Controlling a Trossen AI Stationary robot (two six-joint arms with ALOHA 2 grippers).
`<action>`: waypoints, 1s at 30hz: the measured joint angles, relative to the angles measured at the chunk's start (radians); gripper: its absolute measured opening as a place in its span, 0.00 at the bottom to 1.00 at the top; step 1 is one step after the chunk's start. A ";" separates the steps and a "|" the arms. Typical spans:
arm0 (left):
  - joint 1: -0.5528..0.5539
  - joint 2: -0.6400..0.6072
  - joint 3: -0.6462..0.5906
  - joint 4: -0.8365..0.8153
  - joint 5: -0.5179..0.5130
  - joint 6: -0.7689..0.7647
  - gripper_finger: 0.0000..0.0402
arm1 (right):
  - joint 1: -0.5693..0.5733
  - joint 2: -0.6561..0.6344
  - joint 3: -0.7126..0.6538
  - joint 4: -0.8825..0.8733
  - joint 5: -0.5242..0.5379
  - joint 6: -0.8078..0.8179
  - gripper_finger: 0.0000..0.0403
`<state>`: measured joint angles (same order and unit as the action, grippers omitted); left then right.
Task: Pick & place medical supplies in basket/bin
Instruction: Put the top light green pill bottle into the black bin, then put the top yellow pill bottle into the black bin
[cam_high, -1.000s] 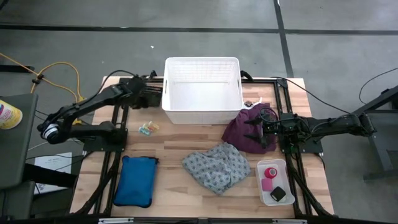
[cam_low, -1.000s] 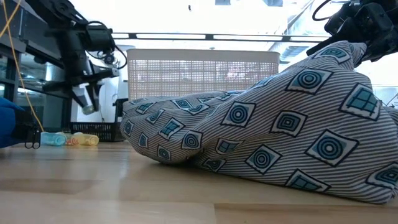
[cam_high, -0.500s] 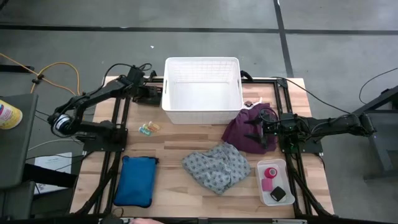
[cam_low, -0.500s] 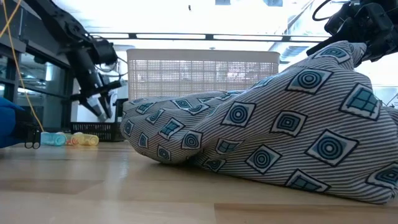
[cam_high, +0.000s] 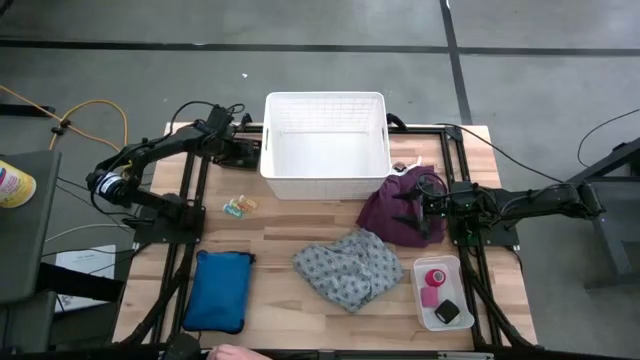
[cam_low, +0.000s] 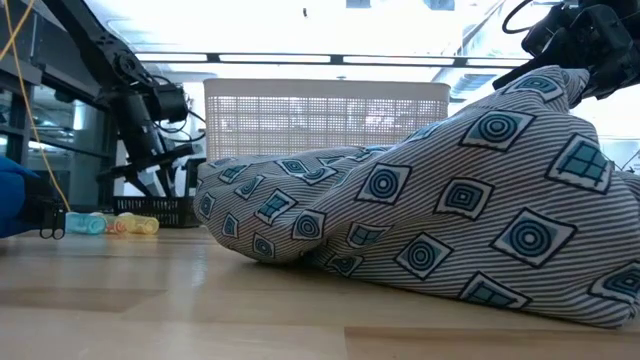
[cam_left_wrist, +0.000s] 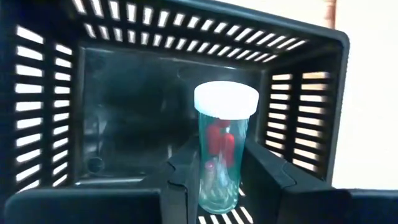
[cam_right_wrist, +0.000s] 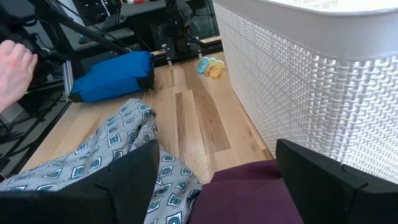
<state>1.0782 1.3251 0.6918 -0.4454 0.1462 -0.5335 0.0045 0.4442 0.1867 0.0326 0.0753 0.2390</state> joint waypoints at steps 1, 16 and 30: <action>0.000 0.000 0.000 0.001 0.005 0.007 0.22 | 0.000 0.000 0.000 0.000 0.000 0.000 0.77; 0.000 0.000 0.000 0.005 0.007 0.022 0.35 | 0.000 0.000 0.000 0.000 0.000 0.000 0.77; 0.021 -0.050 0.049 -0.067 0.062 0.060 0.36 | 0.000 0.000 0.000 0.000 0.000 0.000 0.77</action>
<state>1.0992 1.2746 0.7410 -0.5125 0.2079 -0.4738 0.0045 0.4442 0.1867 0.0326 0.0753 0.2394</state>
